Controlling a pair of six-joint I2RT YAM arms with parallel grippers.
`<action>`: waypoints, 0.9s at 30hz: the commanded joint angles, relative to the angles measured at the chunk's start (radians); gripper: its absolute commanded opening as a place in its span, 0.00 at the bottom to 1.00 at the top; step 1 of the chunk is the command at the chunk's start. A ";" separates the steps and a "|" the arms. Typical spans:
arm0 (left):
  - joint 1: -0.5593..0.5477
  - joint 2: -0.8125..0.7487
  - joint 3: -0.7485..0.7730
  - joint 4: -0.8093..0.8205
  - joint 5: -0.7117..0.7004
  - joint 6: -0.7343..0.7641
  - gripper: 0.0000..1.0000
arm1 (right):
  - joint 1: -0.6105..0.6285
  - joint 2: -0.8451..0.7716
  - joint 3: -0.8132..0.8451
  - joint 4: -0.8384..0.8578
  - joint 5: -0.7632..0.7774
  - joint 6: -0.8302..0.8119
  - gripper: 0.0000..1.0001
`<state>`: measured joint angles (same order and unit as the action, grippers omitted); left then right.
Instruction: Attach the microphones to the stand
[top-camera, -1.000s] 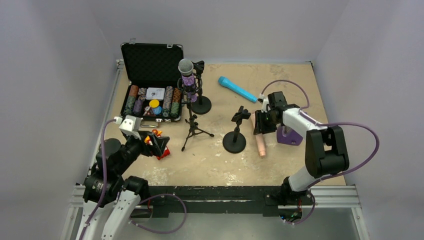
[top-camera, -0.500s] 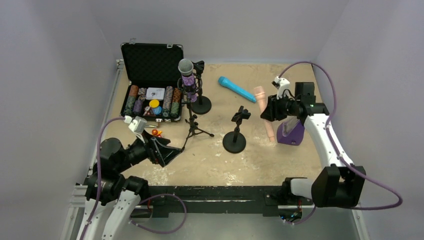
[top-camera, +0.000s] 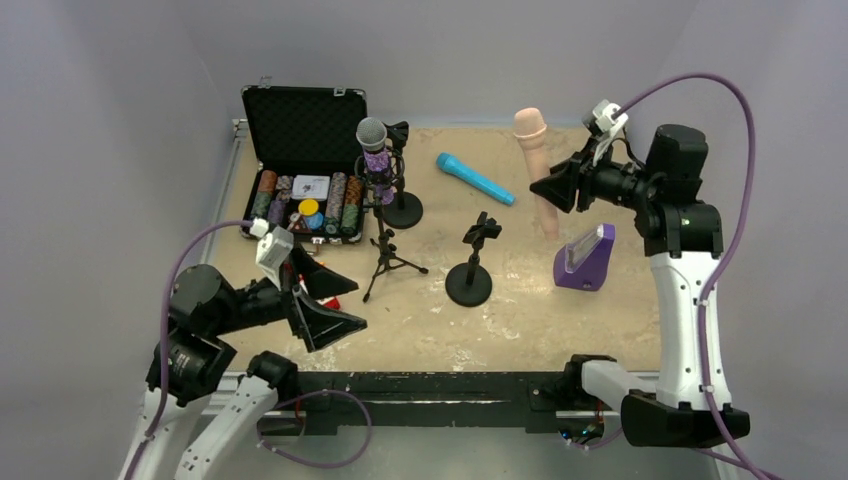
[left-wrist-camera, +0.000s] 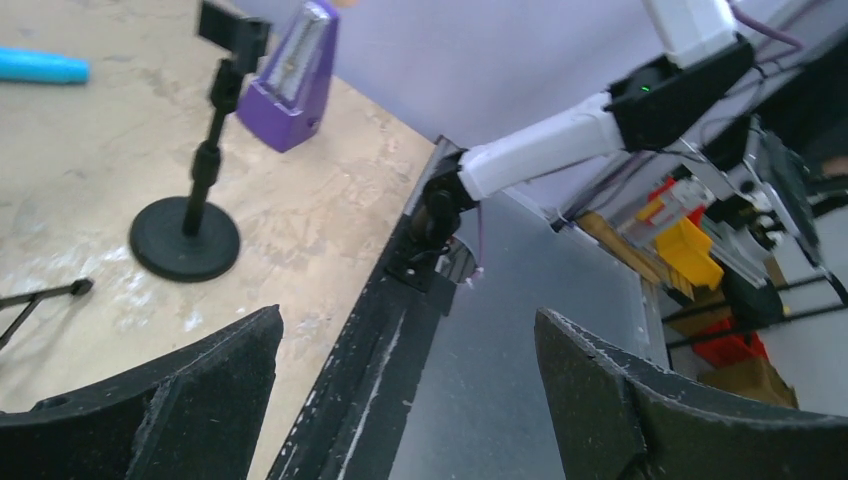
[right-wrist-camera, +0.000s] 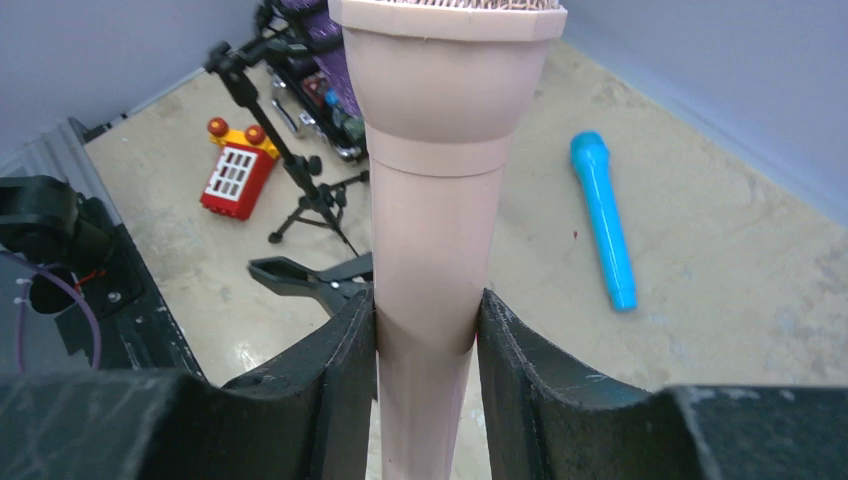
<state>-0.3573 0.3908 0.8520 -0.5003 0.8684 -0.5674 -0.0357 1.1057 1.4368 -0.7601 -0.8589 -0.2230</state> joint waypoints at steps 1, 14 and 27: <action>-0.155 0.099 0.102 0.057 -0.051 0.012 0.99 | -0.003 -0.003 0.111 -0.009 -0.152 0.062 0.00; -0.606 0.611 0.428 0.323 -0.571 0.048 0.99 | -0.001 -0.006 0.104 0.269 -0.473 0.426 0.00; -0.706 0.973 0.618 0.551 -0.713 -0.057 0.95 | 0.000 -0.054 -0.021 0.505 -0.539 0.640 0.00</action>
<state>-1.0382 1.3300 1.3869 -0.0654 0.2146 -0.5922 -0.0357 1.0767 1.4258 -0.3637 -1.3560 0.3355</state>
